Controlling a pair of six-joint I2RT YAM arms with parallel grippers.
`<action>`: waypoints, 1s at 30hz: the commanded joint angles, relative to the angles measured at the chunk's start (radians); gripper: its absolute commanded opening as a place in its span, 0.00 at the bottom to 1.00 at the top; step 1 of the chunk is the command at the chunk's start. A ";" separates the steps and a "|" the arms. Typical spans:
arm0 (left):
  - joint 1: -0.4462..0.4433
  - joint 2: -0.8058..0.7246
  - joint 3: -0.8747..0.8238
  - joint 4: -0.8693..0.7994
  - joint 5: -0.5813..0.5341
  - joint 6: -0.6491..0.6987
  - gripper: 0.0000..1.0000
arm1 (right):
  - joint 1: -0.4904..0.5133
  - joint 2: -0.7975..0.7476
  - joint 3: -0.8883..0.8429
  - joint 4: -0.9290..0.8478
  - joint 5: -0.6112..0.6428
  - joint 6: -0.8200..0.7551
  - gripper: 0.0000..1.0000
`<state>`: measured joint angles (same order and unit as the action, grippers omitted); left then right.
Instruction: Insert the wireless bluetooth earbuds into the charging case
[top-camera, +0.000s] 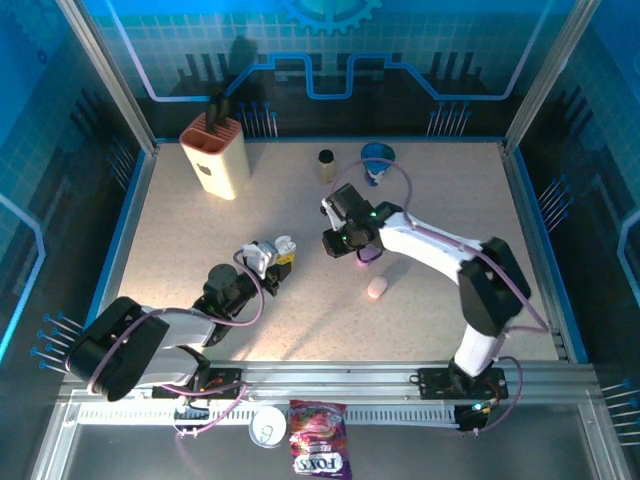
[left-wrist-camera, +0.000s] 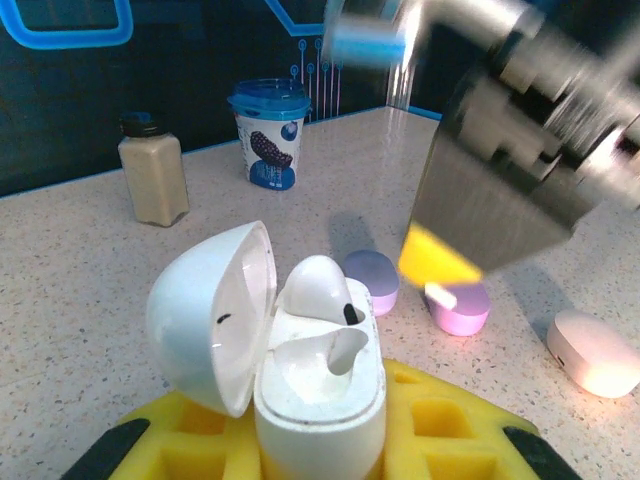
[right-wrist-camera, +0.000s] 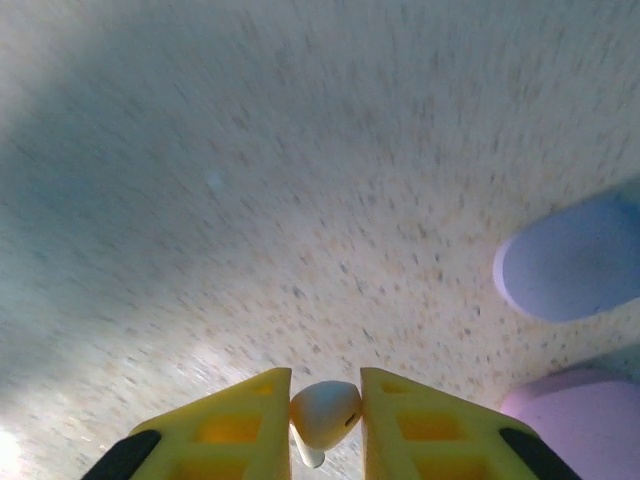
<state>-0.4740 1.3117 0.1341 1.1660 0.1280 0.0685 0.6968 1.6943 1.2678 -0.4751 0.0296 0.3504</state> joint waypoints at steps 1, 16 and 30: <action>0.005 0.020 0.037 0.071 0.029 -0.026 0.00 | 0.013 -0.117 -0.103 0.311 -0.039 0.043 0.20; 0.002 0.043 0.054 0.094 0.030 -0.033 0.00 | 0.106 -0.239 -0.291 0.794 -0.148 0.103 0.19; 0.002 0.016 0.044 0.087 0.024 -0.044 0.00 | 0.164 -0.133 -0.203 0.694 -0.131 0.042 0.19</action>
<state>-0.4740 1.3487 0.1692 1.2167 0.1390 0.0456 0.8505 1.5482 1.0306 0.2340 -0.1139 0.4213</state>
